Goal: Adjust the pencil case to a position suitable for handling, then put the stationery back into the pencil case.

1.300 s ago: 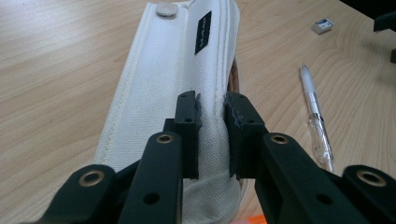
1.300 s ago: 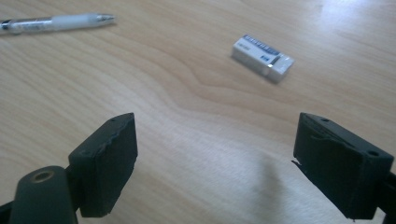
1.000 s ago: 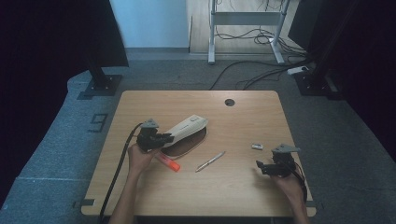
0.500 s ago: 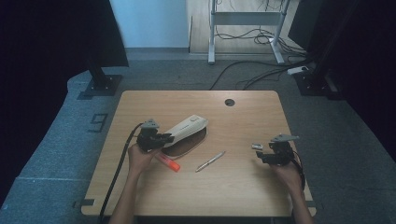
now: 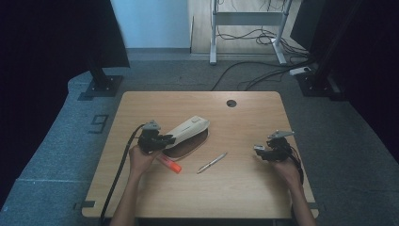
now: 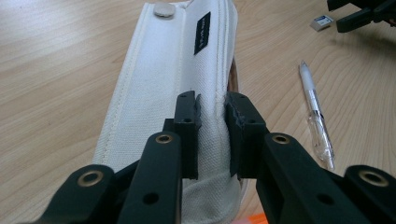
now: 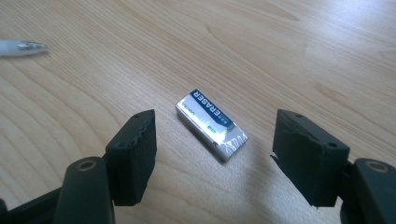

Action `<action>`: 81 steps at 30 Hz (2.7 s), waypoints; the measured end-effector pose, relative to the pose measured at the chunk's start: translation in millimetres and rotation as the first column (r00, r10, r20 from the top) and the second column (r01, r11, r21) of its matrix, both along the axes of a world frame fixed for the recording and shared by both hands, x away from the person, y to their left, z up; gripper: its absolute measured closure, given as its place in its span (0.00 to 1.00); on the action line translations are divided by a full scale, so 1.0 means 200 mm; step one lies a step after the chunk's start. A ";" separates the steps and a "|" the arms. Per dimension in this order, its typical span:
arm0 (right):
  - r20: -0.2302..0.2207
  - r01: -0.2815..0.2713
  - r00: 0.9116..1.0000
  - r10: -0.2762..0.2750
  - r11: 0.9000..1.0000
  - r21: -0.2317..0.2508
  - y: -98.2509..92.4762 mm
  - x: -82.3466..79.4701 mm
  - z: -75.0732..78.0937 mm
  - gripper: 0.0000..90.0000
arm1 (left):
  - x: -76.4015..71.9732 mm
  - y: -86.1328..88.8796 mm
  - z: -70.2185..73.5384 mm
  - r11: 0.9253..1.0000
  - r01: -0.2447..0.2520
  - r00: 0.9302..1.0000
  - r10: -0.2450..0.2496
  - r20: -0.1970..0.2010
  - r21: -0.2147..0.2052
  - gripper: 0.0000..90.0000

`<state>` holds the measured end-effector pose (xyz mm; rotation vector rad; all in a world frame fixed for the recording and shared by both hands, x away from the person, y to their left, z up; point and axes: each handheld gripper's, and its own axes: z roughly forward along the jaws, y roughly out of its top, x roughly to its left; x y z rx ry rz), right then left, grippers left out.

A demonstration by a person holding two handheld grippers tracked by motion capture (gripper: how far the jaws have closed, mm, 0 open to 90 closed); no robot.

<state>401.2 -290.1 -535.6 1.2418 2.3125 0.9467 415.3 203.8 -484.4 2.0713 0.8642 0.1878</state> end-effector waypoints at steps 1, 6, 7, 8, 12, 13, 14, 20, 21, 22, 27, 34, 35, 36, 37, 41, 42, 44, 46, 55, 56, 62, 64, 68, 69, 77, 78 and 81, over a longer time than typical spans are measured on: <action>-0.003 -0.006 1.000 0.006 1.000 -0.007 0.00 0.01 -0.01 0.33 | 0.00 0.00 0.00 1.000 0.001 1.000 -0.001 -0.001 0.000 0.84; -0.020 -0.020 1.000 0.020 1.000 -0.017 0.02 0.05 -0.03 0.35 | 0.00 0.00 0.00 1.000 0.003 1.000 -0.003 -0.002 -0.004 0.84; -0.027 -0.023 0.999 0.023 1.000 -0.013 0.02 0.06 -0.04 0.37 | 0.00 0.00 0.00 1.000 0.003 1.000 -0.004 -0.003 -0.003 0.84; -0.027 -0.023 0.999 0.023 1.000 -0.013 0.02 0.06 -0.04 0.37 | 0.00 0.00 0.00 1.000 0.003 1.000 -0.004 -0.003 -0.003 0.84; -0.026 -0.030 0.999 0.030 1.000 -0.005 0.01 0.09 -0.04 0.47 | 0.00 0.00 0.00 1.000 0.003 1.000 -0.003 -0.002 -0.002 0.84; -0.026 -0.030 0.999 0.030 1.000 -0.005 0.01 0.09 -0.04 0.47 | 0.00 0.00 0.00 1.000 0.003 1.000 -0.003 -0.003 -0.002 0.84; -0.028 -0.049 0.998 0.049 0.999 -0.006 0.01 0.09 -0.03 0.53 | 0.00 0.00 0.00 1.000 0.003 1.000 -0.003 -0.003 -0.003 0.84; -0.051 -0.047 0.998 0.047 0.999 0.009 0.03 0.08 -0.02 0.67 | 0.00 0.00 0.00 1.000 0.003 1.000 -0.003 -0.004 -0.004 0.84; -0.057 -0.043 0.997 0.045 0.999 0.028 0.03 0.08 -0.02 0.71 | 0.00 0.00 0.00 1.000 0.003 1.000 -0.003 -0.005 -0.005 0.83; -0.063 -0.046 0.997 0.048 0.998 0.044 0.04 0.08 -0.02 0.75 | 0.00 0.00 0.00 1.000 0.003 1.000 -0.003 -0.005 -0.005 0.84; -0.074 -0.032 0.997 0.038 0.996 0.084 0.04 0.08 -0.03 0.79 | 0.00 0.00 0.00 1.000 0.004 1.000 -0.004 -0.006 -0.007 0.83; -0.061 -0.029 0.998 0.033 0.997 0.076 0.05 0.06 -0.02 0.80 | 0.00 0.01 0.00 1.000 0.005 1.000 -0.005 -0.007 -0.011 0.83; -0.057 -0.026 0.998 0.031 0.996 0.081 0.05 0.06 -0.02 0.80 | 0.00 0.01 -0.01 1.000 0.004 1.000 -0.004 -0.009 -0.013 0.83; -0.055 -0.028 0.998 0.033 0.996 0.081 0.05 0.06 -0.02 0.80 | 0.00 0.01 -0.01 1.000 0.004 1.000 -0.004 -0.009 -0.013 0.83; -0.051 -0.032 0.998 0.036 0.996 0.082 0.05 0.05 -0.01 0.80 | 0.00 0.01 -0.01 1.000 0.004 1.000 -0.004 -0.010 -0.014 0.83; -0.039 -0.041 0.998 0.044 0.995 0.088 0.08 0.05 0.02 0.80 | 0.00 0.01 -0.01 1.000 0.004 1.000 -0.004 -0.010 -0.013 0.83; -0.034 -0.043 0.998 0.046 0.995 0.089 0.08 0.04 0.03 0.80 | 0.00 0.01 -0.01 1.000 0.004 1.000 -0.004 -0.010 -0.013 0.83; -0.030 -0.048 0.998 0.051 0.995 0.093 0.09 0.04 0.04 0.80 | 0.00 0.01 0.00 1.000 0.004 1.000 -0.004 -0.010 -0.013 0.83; -0.027 -0.054 0.998 0.057 0.994 0.098 0.11 0.04 0.06 0.80 | 0.00 0.01 0.00 1.000 0.005 1.000 -0.005 -0.010 -0.014 0.83; -0.011 -0.094 0.995 0.096 0.989 0.110 0.20 0.06 0.12 0.80 | 0.00 0.01 0.00 1.000 0.003 1.000 -0.003 -0.011 -0.024 0.84; -0.011 -0.094 0.995 0.096 0.989 0.110 0.20 0.06 0.12 0.80 | 0.00 0.01 0.00 1.000 0.003 1.000 -0.003 -0.011 -0.024 0.84; -0.003 -0.108 0.994 0.109 0.987 0.116 0.26 0.08 0.14 0.80 | 0.01 0.01 0.00 1.000 0.003 1.000 -0.003 -0.010 -0.024 0.84; -0.001 -0.117 0.993 0.118 0.986 0.120 0.29 0.09 0.15 0.80 | 0.01 0.01 -0.01 1.000 0.003 1.000 -0.003 -0.011 -0.026 0.84; -0.002 -0.128 0.992 0.130 0.984 0.123 0.34 0.11 0.15 0.80 | 0.01 0.02 -0.01 1.000 0.003 1.000 -0.004 -0.011 -0.027 0.84; -0.001 -0.132 0.991 0.133 0.984 0.121 0.35 0.11 0.15 0.80 | 0.01 0.02 -0.01 1.000 0.003 1.000 -0.003 -0.012 -0.029 0.84; -0.006 -0.161 0.987 0.163 0.979 0.123 0.47 0.16 0.16 0.80 | 0.01 0.02 -0.01 0.999 0.001 1.000 -0.002 -0.012 -0.032 0.84; -0.004 -0.163 0.986 0.165 0.979 0.124 0.48 0.16 0.16 0.80 | 0.01 0.02 -0.01 0.999 0.002 1.000 -0.002 -0.012 -0.032 0.84; 0.001 -0.176 0.984 0.177 0.977 0.124 0.52 0.17 0.16 0.80 | 0.01 0.02 -0.01 0.999 0.001 1.000 -0.002 -0.012 -0.032 0.84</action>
